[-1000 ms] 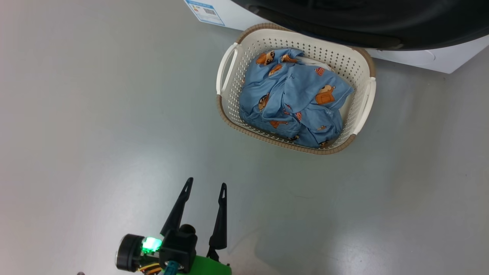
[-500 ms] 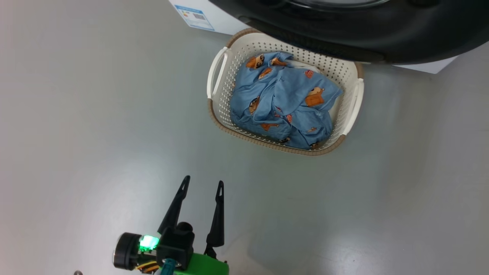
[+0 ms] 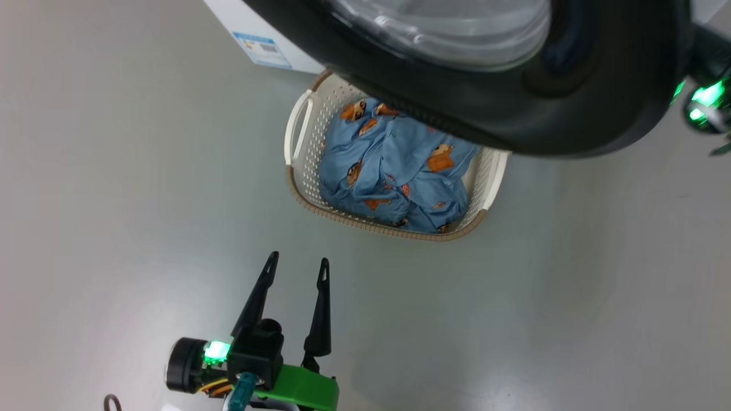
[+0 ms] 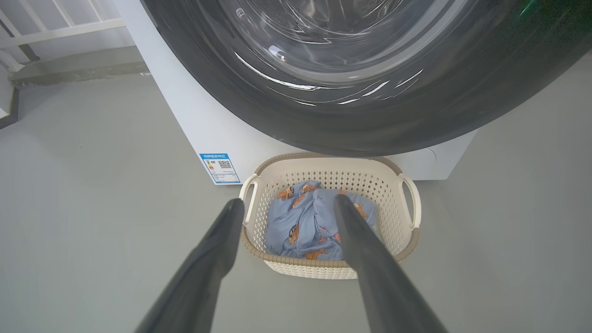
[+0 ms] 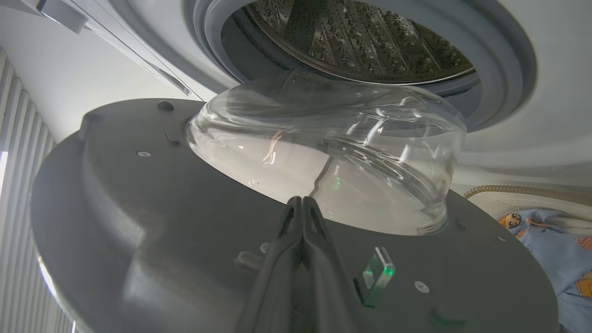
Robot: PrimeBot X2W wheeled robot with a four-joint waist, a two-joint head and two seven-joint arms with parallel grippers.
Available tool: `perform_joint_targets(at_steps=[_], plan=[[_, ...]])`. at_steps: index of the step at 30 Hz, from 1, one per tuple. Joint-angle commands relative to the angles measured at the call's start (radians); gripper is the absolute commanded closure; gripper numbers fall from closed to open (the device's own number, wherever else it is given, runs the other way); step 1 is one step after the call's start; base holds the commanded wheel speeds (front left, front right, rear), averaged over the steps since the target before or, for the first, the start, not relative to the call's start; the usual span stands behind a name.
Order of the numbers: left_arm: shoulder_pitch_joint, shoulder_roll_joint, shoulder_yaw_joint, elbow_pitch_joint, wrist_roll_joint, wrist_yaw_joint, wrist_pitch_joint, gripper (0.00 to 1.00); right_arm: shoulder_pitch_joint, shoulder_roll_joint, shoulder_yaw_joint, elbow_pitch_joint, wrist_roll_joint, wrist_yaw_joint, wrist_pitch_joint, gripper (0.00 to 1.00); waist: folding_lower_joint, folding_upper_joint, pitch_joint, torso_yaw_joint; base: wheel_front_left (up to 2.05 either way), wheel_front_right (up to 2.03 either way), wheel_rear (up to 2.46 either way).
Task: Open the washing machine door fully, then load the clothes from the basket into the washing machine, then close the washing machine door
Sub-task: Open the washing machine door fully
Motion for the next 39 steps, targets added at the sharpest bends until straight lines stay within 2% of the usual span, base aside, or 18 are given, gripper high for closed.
perform_joint_targets(at_steps=[1,14,27,39], plan=[[-0.006,0.013,0.036,-0.013,-0.012,0.001,-0.006,0.00,0.035,0.024,0.029,-0.036,0.000,0.002,0.014,1.00,0.0000,0.0000,-0.026,-0.020,0.00,0.00,0.00],[0.011,0.013,0.067,0.029,-0.035,-0.034,-0.006,0.00,0.166,0.132,0.127,-0.038,-0.005,0.002,0.068,1.00,0.0000,0.0000,-0.161,-0.079,0.00,0.00,0.00],[0.060,0.013,0.104,0.050,-0.054,-0.061,-0.006,0.00,0.275,0.241,0.236,-0.038,-0.013,0.002,0.092,1.00,0.0000,0.0000,-0.257,-0.092,0.00,0.00,0.00],[0.066,0.013,0.112,0.055,-0.067,-0.080,-0.006,0.00,0.351,0.299,0.343,-0.036,0.012,0.002,0.028,1.00,0.0000,0.0000,-0.300,-0.081,0.00,0.00,0.00]])
